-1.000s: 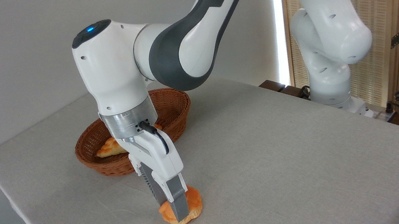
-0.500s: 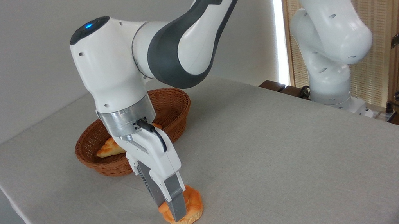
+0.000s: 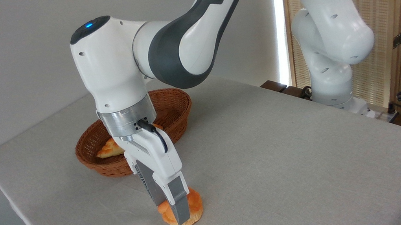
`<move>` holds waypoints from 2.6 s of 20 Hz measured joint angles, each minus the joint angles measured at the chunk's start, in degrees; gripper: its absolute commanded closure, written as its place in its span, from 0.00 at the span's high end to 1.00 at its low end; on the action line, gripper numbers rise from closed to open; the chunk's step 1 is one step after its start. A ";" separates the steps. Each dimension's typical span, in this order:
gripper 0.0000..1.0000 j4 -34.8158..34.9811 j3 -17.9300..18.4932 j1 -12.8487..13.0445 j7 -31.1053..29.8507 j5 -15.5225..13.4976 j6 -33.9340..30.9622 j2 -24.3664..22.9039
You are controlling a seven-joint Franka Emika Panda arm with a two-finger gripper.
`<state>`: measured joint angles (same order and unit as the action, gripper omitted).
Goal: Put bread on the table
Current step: 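Lower the round roll onto the tabletop and hold it there, then open the gripper and raise it away from the roll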
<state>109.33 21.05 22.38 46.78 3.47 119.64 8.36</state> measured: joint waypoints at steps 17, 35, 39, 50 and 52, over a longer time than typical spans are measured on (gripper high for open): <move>1.00 -0.48 0.01 0.00 0.00 0.00 0.00 0.00; 1.00 -0.61 0.02 0.00 -0.23 0.00 0.00 0.00; 1.00 -0.72 0.03 0.00 -0.27 0.00 0.00 0.00; 1.00 -6.77 0.03 0.01 -2.51 -0.50 -6.67 -0.49; 1.00 -9.87 -0.02 0.05 -2.54 -2.32 -10.83 -0.92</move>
<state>99.46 21.03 22.42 44.24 1.15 108.81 7.44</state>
